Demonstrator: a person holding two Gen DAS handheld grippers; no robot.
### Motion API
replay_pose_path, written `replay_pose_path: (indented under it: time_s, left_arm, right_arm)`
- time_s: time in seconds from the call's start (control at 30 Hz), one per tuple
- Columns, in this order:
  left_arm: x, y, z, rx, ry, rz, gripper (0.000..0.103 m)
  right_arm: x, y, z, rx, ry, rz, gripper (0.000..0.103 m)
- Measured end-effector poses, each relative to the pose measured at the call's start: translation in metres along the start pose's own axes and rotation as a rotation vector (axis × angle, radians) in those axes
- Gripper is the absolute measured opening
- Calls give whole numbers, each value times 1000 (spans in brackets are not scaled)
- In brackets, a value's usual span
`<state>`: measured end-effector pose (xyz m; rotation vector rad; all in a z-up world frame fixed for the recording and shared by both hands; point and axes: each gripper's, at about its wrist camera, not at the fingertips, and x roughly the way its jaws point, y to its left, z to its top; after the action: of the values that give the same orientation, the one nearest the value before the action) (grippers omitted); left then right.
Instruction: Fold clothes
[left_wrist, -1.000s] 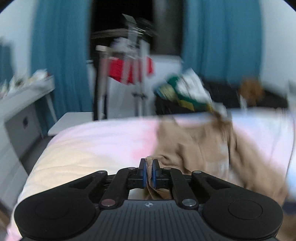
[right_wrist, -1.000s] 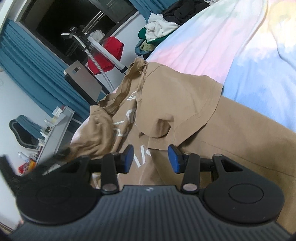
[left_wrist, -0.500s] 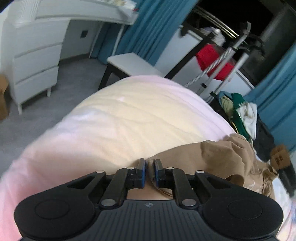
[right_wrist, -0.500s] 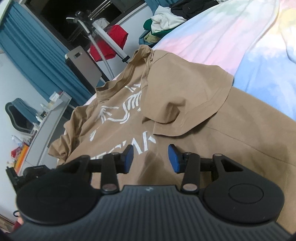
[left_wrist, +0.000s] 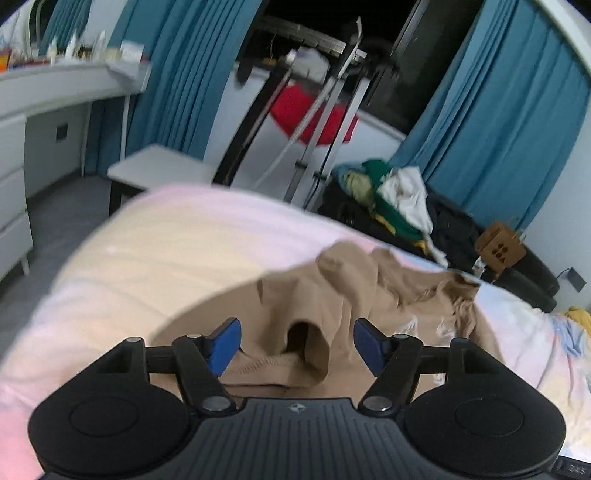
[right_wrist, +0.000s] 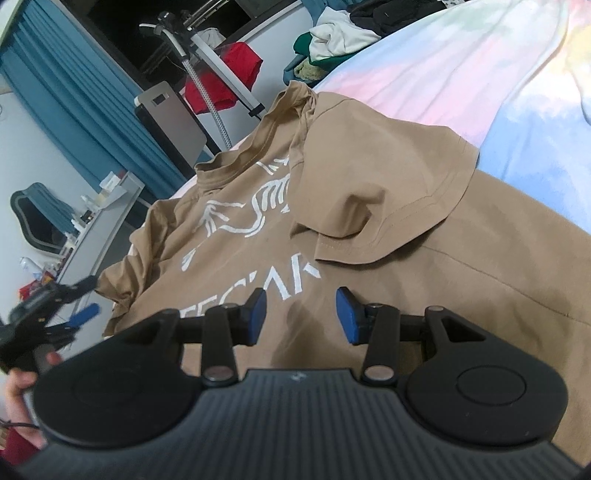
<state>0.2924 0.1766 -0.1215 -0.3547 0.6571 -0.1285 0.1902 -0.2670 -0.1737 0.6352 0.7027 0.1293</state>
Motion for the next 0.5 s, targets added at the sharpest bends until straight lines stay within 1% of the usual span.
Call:
replay_pose_path:
  time_s: [0.03,0.07,0.1,0.13,0.17,0.27,0.43,0.5]
  left_arm:
    - [9,-2,-2,-11,21,11,54]
    - [17,-3,-3,-27,40,27,39]
    - [22,-1,-3,-42,49,39,31]
    - [25,0,-2,-56,57,50,9]
    - [24,3,4,-73,34,56,4]
    - [17,10,25,-122,-50,72,3]
    - [8,26,82,-161,-127,221,3]
    - [17,34,97,-143,-119,316,3]
  right_arm:
    - [-1,-1,0,3,0,2,45]
    - [-1,-2,1,8,0,4,45]
    - [-2,-3,1,14,-1,5,45]
    - [-3,-4,1,20,-1,6,45]
    - [-3,-5,2,25,-1,8,45]
    - [-5,-5,4,20,-10,-1,45]
    - [-5,1,5,-17,-28,-10,45]
    - [-5,5,5,-45,-42,-17,45]
